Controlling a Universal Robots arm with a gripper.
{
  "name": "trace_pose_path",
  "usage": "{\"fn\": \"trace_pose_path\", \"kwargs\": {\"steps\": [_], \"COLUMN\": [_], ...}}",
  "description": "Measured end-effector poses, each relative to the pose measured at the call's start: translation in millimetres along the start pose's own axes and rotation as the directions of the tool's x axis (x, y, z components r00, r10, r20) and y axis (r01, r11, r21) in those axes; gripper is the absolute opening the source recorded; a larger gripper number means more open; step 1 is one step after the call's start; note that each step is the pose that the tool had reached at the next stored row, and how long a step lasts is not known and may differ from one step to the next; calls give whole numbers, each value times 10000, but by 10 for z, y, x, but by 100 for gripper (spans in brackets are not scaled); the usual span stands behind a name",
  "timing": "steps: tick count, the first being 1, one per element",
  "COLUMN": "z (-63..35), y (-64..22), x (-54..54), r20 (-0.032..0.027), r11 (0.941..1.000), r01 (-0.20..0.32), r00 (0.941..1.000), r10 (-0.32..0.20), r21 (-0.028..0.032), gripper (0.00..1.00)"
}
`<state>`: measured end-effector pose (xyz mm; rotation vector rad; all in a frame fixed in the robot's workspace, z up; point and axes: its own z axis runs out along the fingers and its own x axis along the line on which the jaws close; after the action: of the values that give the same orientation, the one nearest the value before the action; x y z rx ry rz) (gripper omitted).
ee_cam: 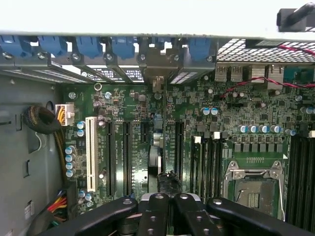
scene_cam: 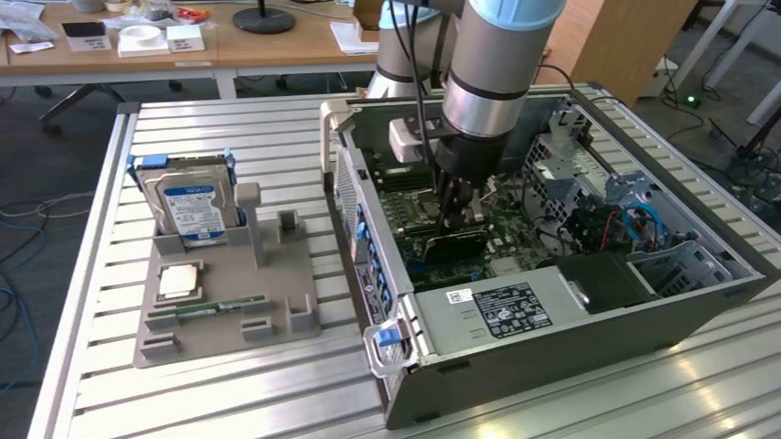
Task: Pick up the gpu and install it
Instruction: 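Press down on the gpu until it lock into place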
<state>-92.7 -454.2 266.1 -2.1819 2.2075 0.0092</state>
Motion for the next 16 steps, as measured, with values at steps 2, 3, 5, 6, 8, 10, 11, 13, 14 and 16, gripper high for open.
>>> {"fn": "trace_pose_path", "kwargs": {"steps": [2, 3, 5, 6, 8, 10, 11, 13, 14, 16], "z": [7, 9, 17, 22, 26, 26, 27, 30, 32, 34], "y": [0, 0, 1, 0, 1, 1, 1, 1, 1, 1], "x": [1, 1, 1, 1, 1, 1, 1, 1, 2, 2], "r20": [-4, -5, -3, -1, -6, -6, -5, -5, -7, -6], "r11": [10000, 10000, 10000, 10000, 10000, 10000, 10000, 10000, 10000, 10000], "r01": [0, 0, 0, 0, 0, 0, 0, -1, 0, 0], "r00": [10000, 10000, 10000, 10000, 10000, 10000, 10000, 10000, 10000, 10000], "r10": [0, 0, 0, 0, 0, 0, 0, 1, 0, 0], "r21": [-2, -2, -1, 0, -2, -2, -2, -2, -2, -2], "gripper": [11, 11, 11, 11, 11, 11, 11, 11, 11, 11]}}
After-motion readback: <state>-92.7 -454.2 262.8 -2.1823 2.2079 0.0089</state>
